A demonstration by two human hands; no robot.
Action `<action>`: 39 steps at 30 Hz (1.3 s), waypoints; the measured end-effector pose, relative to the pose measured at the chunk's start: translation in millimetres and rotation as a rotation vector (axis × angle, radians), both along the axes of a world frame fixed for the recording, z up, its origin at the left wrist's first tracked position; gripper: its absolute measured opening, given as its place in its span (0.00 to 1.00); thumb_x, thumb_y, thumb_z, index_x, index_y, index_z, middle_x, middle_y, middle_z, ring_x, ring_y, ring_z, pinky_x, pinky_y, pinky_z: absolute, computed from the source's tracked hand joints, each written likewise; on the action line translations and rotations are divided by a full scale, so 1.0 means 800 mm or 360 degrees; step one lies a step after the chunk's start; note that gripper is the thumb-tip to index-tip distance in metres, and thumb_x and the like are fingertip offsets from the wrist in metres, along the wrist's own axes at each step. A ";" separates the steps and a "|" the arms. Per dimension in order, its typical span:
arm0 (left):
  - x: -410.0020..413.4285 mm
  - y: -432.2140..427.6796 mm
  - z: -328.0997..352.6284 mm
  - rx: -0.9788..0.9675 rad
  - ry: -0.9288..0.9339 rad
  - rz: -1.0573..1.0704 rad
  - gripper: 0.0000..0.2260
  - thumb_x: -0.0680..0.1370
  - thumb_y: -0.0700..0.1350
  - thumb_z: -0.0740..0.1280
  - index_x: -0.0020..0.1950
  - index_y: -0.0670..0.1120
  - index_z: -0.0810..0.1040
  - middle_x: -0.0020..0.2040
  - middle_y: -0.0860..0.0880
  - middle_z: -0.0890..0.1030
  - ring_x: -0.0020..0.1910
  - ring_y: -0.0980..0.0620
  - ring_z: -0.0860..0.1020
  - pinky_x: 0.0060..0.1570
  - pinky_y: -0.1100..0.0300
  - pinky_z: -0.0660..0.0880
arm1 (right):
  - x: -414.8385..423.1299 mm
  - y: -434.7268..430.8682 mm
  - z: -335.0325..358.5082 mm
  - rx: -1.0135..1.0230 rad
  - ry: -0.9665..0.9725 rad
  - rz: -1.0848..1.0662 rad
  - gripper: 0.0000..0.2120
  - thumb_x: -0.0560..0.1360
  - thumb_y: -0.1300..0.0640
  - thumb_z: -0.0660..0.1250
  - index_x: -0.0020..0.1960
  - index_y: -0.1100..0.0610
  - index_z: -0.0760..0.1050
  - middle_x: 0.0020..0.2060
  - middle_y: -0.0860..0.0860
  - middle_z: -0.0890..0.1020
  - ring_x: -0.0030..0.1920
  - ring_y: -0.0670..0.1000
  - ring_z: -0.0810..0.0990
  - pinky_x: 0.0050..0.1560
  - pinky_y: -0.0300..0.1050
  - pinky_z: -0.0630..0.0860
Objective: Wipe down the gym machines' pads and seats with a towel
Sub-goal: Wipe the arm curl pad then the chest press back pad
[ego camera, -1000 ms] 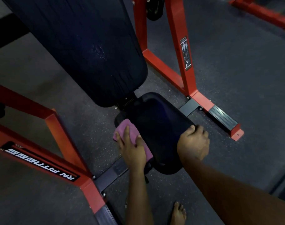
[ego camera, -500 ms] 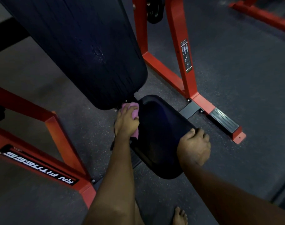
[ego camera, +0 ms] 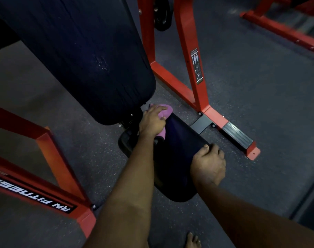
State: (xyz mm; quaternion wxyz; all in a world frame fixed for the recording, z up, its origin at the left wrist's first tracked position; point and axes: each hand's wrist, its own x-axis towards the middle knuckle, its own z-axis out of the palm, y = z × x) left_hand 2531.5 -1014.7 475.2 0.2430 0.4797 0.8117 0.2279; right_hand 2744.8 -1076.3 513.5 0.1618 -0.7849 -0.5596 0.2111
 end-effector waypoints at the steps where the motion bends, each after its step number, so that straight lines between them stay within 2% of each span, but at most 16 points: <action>1: 0.000 -0.009 0.000 -0.0009 0.0009 0.0060 0.21 0.78 0.44 0.64 0.68 0.62 0.75 0.75 0.57 0.68 0.68 0.47 0.69 0.65 0.51 0.71 | -0.001 0.000 0.001 -0.0009 0.0003 -0.0003 0.21 0.83 0.48 0.54 0.68 0.58 0.73 0.62 0.62 0.78 0.59 0.64 0.76 0.59 0.60 0.74; 6: -0.016 -0.068 -0.004 -0.0076 0.0016 0.0354 0.22 0.78 0.43 0.63 0.69 0.62 0.73 0.73 0.57 0.67 0.65 0.46 0.71 0.57 0.50 0.73 | 0.001 -0.001 0.006 -0.0020 0.0026 0.0001 0.21 0.83 0.49 0.55 0.69 0.59 0.72 0.63 0.62 0.77 0.60 0.65 0.76 0.60 0.59 0.73; 13: -0.015 -0.143 -0.006 -0.0050 -0.0010 0.0908 0.25 0.77 0.37 0.62 0.73 0.52 0.73 0.74 0.41 0.68 0.69 0.37 0.71 0.66 0.43 0.71 | 0.000 -0.002 0.007 -0.0021 0.0037 0.0000 0.21 0.83 0.48 0.54 0.67 0.60 0.72 0.63 0.62 0.77 0.59 0.65 0.76 0.59 0.60 0.73; 16: 0.033 -0.191 0.002 0.0143 -0.0268 0.1216 0.24 0.80 0.37 0.63 0.76 0.48 0.70 0.77 0.41 0.66 0.73 0.40 0.68 0.67 0.51 0.67 | -0.001 -0.003 0.007 -0.0005 0.0042 0.0005 0.21 0.83 0.48 0.54 0.67 0.61 0.73 0.62 0.63 0.77 0.58 0.66 0.76 0.58 0.60 0.73; 18: 0.073 -0.215 0.005 0.0334 -0.0525 0.1415 0.24 0.81 0.39 0.64 0.77 0.50 0.69 0.79 0.45 0.65 0.74 0.44 0.67 0.65 0.58 0.64 | 0.001 -0.005 0.008 -0.0003 0.0051 0.0003 0.21 0.83 0.48 0.54 0.67 0.61 0.73 0.62 0.63 0.77 0.59 0.66 0.76 0.58 0.60 0.73; 21: 0.130 -0.230 0.014 0.0544 -0.0852 0.1632 0.25 0.82 0.40 0.65 0.78 0.54 0.66 0.78 0.52 0.63 0.73 0.53 0.65 0.66 0.61 0.61 | 0.003 -0.006 0.008 0.0031 0.0088 0.0011 0.21 0.83 0.49 0.55 0.68 0.62 0.73 0.62 0.64 0.77 0.59 0.66 0.76 0.59 0.59 0.73; 25: 0.170 -0.243 0.015 0.0552 -0.0894 0.1540 0.31 0.81 0.46 0.69 0.81 0.57 0.60 0.81 0.52 0.59 0.78 0.50 0.61 0.75 0.49 0.60 | 0.001 -0.005 0.007 0.0035 0.0065 -0.0009 0.21 0.83 0.49 0.55 0.68 0.62 0.73 0.61 0.64 0.78 0.59 0.65 0.76 0.60 0.60 0.73; 28: 0.132 -0.225 0.009 0.0435 -0.0973 0.1568 0.33 0.80 0.52 0.69 0.81 0.58 0.56 0.81 0.49 0.59 0.77 0.47 0.64 0.68 0.55 0.62 | 0.000 -0.007 0.007 0.0059 0.0089 -0.0014 0.21 0.83 0.49 0.55 0.67 0.61 0.73 0.61 0.64 0.78 0.59 0.65 0.76 0.60 0.60 0.73; 30: 0.114 -0.217 0.009 0.0415 -0.0976 0.1612 0.33 0.81 0.52 0.68 0.82 0.56 0.55 0.81 0.47 0.60 0.76 0.45 0.65 0.63 0.57 0.63 | 0.001 -0.007 0.007 0.0072 0.0095 -0.0007 0.20 0.83 0.50 0.56 0.68 0.62 0.73 0.62 0.64 0.78 0.60 0.66 0.76 0.60 0.60 0.72; 32: 0.127 -0.221 0.020 0.0433 -0.0947 0.1650 0.34 0.80 0.51 0.68 0.82 0.54 0.54 0.81 0.47 0.60 0.76 0.45 0.64 0.64 0.58 0.62 | 0.002 -0.007 0.008 0.0072 0.0090 0.0000 0.21 0.83 0.50 0.56 0.69 0.61 0.72 0.62 0.64 0.78 0.60 0.66 0.76 0.61 0.60 0.71; 35: 0.186 -0.241 0.041 0.0402 -0.0979 0.1639 0.37 0.79 0.50 0.70 0.82 0.58 0.52 0.82 0.50 0.55 0.77 0.48 0.60 0.69 0.54 0.60 | 0.001 -0.008 0.009 0.0061 0.0089 0.0014 0.21 0.83 0.50 0.55 0.69 0.61 0.72 0.63 0.64 0.77 0.60 0.66 0.76 0.60 0.59 0.71; 37: 0.217 -0.250 0.054 0.0456 -0.1010 0.1628 0.36 0.80 0.50 0.69 0.82 0.58 0.52 0.81 0.53 0.54 0.76 0.53 0.59 0.69 0.55 0.60 | 0.001 -0.008 0.008 0.0061 0.0086 0.0025 0.21 0.83 0.49 0.55 0.69 0.61 0.72 0.63 0.64 0.77 0.60 0.66 0.76 0.60 0.59 0.72; 39: 0.209 -0.246 0.046 0.0464 -0.1059 0.1654 0.33 0.81 0.51 0.67 0.82 0.59 0.53 0.81 0.52 0.55 0.76 0.51 0.61 0.69 0.53 0.62 | 0.001 -0.009 0.006 0.0075 0.0067 0.0033 0.21 0.83 0.49 0.55 0.69 0.61 0.72 0.63 0.64 0.77 0.60 0.66 0.76 0.61 0.59 0.72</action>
